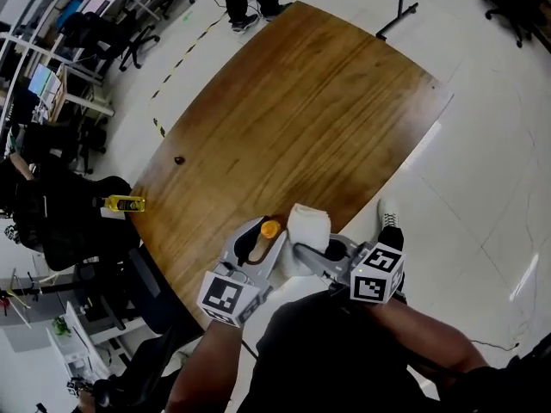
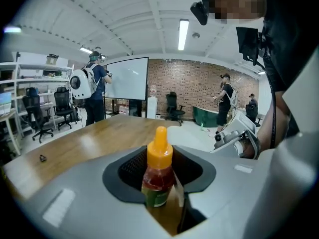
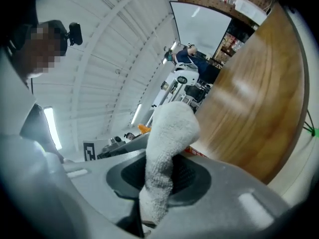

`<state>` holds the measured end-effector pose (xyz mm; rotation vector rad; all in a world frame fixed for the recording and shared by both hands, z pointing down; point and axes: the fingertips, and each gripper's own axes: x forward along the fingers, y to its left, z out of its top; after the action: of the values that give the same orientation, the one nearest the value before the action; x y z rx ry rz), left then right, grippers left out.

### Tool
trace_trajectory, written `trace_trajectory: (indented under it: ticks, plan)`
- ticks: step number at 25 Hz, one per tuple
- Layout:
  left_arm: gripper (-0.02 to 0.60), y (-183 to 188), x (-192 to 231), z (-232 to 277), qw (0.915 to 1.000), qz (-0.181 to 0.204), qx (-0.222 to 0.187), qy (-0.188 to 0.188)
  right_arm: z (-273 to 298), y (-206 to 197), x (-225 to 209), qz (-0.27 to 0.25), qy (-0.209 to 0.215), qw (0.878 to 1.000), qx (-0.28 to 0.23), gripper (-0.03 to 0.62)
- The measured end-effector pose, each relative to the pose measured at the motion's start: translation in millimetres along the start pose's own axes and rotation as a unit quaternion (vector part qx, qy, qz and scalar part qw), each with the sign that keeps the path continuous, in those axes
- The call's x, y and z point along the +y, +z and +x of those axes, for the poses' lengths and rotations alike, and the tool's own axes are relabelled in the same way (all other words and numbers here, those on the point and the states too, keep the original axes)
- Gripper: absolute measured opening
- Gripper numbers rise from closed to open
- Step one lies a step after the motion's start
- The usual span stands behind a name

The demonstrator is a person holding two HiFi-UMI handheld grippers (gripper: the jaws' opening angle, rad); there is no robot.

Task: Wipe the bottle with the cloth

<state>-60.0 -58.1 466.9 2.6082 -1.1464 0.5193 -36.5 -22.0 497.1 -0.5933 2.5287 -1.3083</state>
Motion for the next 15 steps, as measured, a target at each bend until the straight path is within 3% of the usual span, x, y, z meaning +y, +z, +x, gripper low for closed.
trace_trajectory:
  ticks: [4, 15]
  plan:
    - [0.17, -0.3, -1.5, 1.2, 0.9999, -0.013, 0.003, 0.008, 3.6, -6.0, -11.4, 0.001, -0.028, 1.0, -0.006, 0.074]
    - [0.166, -1.5, -9.7, 6.5, 0.9996, -0.024, -0.01, 0.005, 0.9, -25.8, -42.8, -0.039, -0.097, 0.992, 0.065, 0.072]
